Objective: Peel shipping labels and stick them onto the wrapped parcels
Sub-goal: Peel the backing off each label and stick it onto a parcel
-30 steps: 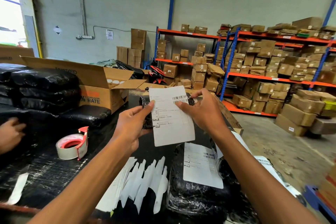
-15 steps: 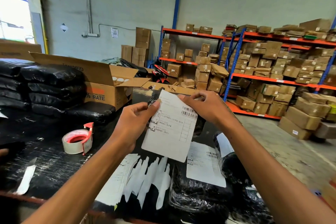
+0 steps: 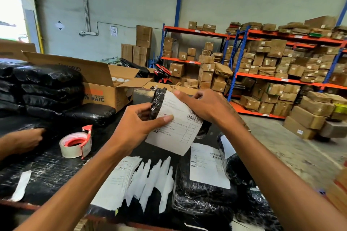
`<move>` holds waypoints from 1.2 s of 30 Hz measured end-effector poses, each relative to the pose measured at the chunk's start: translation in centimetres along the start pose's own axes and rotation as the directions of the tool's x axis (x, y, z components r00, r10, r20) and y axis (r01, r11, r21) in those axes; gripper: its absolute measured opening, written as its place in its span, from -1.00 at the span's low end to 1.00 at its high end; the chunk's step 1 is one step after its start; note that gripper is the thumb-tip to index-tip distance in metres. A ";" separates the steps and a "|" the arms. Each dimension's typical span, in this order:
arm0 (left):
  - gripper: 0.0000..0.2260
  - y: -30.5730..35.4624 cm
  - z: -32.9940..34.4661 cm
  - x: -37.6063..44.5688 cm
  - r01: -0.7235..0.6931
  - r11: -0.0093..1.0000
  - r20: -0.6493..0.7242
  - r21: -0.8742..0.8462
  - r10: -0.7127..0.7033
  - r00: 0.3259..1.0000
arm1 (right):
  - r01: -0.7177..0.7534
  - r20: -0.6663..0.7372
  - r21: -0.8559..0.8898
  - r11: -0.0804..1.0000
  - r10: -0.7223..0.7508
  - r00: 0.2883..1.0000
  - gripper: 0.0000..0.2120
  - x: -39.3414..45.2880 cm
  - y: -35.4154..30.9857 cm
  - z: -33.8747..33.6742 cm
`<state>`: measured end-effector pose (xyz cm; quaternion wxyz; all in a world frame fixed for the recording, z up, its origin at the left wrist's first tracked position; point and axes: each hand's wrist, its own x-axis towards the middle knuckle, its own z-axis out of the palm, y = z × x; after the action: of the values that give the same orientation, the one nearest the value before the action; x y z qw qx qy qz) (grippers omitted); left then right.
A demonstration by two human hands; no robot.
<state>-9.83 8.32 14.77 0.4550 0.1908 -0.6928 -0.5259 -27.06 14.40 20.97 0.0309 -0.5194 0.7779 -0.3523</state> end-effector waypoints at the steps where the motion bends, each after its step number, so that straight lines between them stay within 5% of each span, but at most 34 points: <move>1: -0.77 0.0 -0.1 -0.1 0.004 1.000 0.017 0.003 -0.004 1.000 | -0.009 -0.015 0.007 1.000 0.009 1.000 -0.24 0.2 0.1 0.1; 6: -0.73 -0.1 -0.4 -0.2 0.029 1.000 0.019 -0.013 -0.028 0.999 | -0.022 0.010 0.012 1.000 0.022 1.000 -0.43 0.7 0.2 0.2; 12: -0.83 -0.1 -0.9 1.3 0.159 0.962 -0.158 -0.222 -0.196 0.968 | 0.076 0.132 0.263 0.962 -0.114 0.985 -0.49 -0.2 1.3 0.0; 17: -0.56 0.0 -0.6 1.1 0.159 0.966 -0.046 -0.203 -0.172 0.984 | -0.063 0.100 0.385 0.921 0.026 0.995 -0.57 -0.1 1.7 -0.3; 25: -0.79 0.3 0.4 1.4 0.126 0.944 -0.150 -0.306 -0.179 0.972 | -0.009 0.096 0.317 0.948 -0.023 0.995 -0.36 -0.7 2.2 -0.2; 36: -0.59 0.5 1.6 0.9 -0.041 0.993 0.049 0.114 0.036 0.998 | -0.240 0.114 0.594 0.768 0.214 0.970 -0.49 0.4 4.1 -1.4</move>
<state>-11.46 8.76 15.58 0.4369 0.1909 -0.7361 -0.4805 -31.06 15.71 19.78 0.2526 -0.3915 0.6809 -0.5650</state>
